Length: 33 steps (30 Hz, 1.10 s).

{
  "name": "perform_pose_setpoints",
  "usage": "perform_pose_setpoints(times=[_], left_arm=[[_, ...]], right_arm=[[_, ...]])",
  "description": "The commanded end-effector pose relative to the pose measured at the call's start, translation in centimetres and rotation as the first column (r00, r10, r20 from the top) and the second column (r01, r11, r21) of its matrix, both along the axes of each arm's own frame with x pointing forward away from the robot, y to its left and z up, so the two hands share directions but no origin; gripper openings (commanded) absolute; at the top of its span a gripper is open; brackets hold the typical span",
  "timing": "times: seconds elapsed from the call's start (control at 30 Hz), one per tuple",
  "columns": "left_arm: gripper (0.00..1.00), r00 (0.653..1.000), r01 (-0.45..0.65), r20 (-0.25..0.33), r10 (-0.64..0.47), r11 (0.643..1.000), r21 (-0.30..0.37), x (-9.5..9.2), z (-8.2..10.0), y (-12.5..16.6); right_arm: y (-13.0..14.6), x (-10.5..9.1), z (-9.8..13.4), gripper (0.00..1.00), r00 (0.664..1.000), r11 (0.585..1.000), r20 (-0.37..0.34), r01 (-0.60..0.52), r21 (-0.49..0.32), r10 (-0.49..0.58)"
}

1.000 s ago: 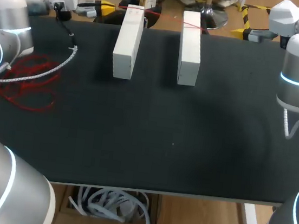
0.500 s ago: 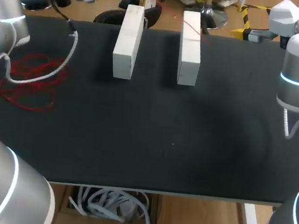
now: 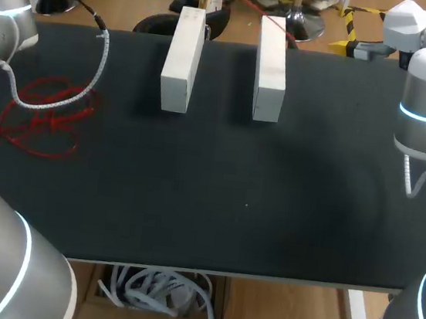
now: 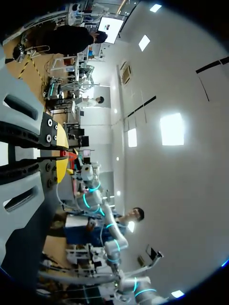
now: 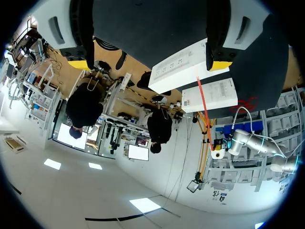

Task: Grab the tape and strap the tape.

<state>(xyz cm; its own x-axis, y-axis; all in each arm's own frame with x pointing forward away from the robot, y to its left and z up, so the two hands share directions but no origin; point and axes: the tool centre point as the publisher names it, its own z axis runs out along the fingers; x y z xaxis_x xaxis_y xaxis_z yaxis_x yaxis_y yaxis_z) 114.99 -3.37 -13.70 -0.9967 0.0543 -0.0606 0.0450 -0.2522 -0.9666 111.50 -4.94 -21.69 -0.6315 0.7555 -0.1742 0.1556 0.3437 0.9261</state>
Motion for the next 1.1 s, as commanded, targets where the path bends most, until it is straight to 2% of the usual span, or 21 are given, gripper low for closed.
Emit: perform_pose_setpoints(times=[0.03, 0.77, 0.8, 0.87, 0.93, 1.1], left_arm=[[0.00, 0.984, 0.172, 0.039, -0.172, 0.985, 0.000, 0.4, 0.3, 0.1], [0.00, 0.985, 0.172, 0.036, -0.171, 0.985, -0.001, 0.2, 0.4, 0.2], [0.00, 0.986, 0.162, 0.040, -0.161, 0.986, -0.037, -0.1, 0.7, 0.0], [0.00, 0.986, 0.167, 0.030, -0.166, 0.985, -0.049, -0.7, 1.4, -0.3], [0.00, 0.988, 0.156, 0.037, -0.153, 0.982, -0.101, -1.2, 2.2, -0.6], [0.00, 0.987, 0.162, 0.024, -0.160, 0.979, -0.121, -2.8, 3.7, -1.2]], right_arm=[[0.0, 0.0, 0.0, 1.00, 1.000, 1.000, -0.001, -0.001, 0.000, 0.001], [0.0, 0.0, 0.0, 1.00, 1.000, 1.000, -0.001, -0.001, 0.000, 0.001], [0.0, 0.0, 0.0, 1.00, 1.000, 1.000, -0.001, -0.001, 0.000, 0.001], [0.0, 0.0, 0.0, 1.00, 1.000, 1.000, -0.001, -0.001, 0.000, 0.001], [0.0, 0.0, 0.0, 1.00, 1.000, 1.000, -0.001, -0.001, 0.000, 0.001], [0.0, 0.0, 0.0, 1.00, 1.000, 1.000, -0.001, -0.001, 0.000, 0.001]])
